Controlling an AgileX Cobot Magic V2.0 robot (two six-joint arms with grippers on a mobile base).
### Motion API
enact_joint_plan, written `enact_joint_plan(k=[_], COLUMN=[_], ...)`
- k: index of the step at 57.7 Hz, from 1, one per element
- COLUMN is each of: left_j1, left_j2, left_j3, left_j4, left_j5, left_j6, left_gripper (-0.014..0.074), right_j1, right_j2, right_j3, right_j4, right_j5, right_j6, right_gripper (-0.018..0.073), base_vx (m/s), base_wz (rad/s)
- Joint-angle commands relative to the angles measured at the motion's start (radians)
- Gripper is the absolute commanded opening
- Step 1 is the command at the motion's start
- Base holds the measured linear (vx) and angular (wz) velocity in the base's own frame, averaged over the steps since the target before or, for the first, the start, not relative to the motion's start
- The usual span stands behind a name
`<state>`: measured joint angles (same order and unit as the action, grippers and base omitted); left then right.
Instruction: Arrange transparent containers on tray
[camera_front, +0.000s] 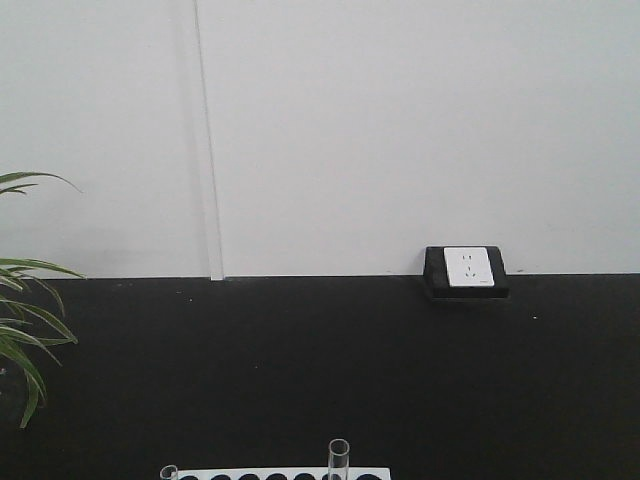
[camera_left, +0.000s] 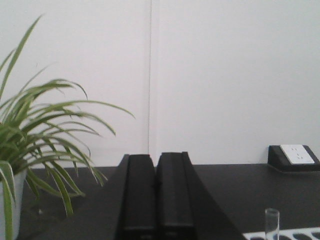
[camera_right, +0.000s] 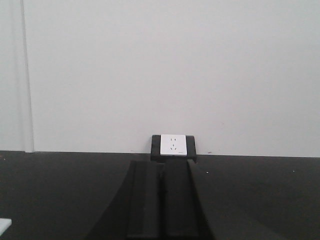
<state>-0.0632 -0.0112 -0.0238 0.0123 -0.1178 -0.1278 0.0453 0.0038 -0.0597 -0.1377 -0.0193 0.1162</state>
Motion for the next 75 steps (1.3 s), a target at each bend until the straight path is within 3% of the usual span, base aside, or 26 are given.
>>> enact_joint_plan(k=[1, 12, 18, 40, 48, 59, 66, 75], left_j1=[-0.002, -0.001, -0.001, -0.002, -0.002, -0.006, -0.012, -0.051], left_j2=[0.000, 0.144, 0.245, 0.500, 0.584, 0.712, 0.768, 0.819], left_j3=[-0.143, -0.428, -0.508, -0.517, -0.517, -0.516, -0.467, -0.353], left_j4=[0.009, 0.009, 0.004, 0.004, 0.004, 0.004, 0.004, 0.005], left_j5=[-0.034, 0.229, 0.287, 0.174, 0.138, 0.108, -0.045, -0.196], left_j6=[0.029, 0.088, 0.104, 0.056, 0.049, 0.051, 0.049, 0.017], left_gripper=[-0.0006, -0.0006, -0.0006, 0.0029, 0.0133, 0.0375, 0.0506, 0.0570], right_j1=[-0.002, -0.002, -0.002, -0.002, -0.002, -0.002, -0.002, -0.002], right_j2=[0.064, 0.234, 0.320, 0.510, 0.544, 0.566, 0.566, 0.566], right_j3=[-0.175, -0.404, -0.456, -0.462, -0.462, -0.462, -0.462, -0.462], right_j4=[-0.003, -0.005, -0.005, 0.003, 0.003, 0.003, 0.003, 0.003], right_j5=[0.055, 0.165, 0.164, 0.166, 0.166, 0.166, 0.169, 0.180], right_j6=[0.007, 0.007, 0.007, 0.013, 0.015, 0.015, 0.015, 0.015], right_gripper=[-0.0011, -0.0011, -0.0011, -0.0004, 0.0008, 0.0062, 0.0115, 0.0191], base_vx=[0.00, 0.00, 0.00, 0.00, 0.00, 0.00, 0.00, 0.00], base_wz=[0.00, 0.00, 0.00, 0.00, 0.00, 0.00, 0.00, 0.00])
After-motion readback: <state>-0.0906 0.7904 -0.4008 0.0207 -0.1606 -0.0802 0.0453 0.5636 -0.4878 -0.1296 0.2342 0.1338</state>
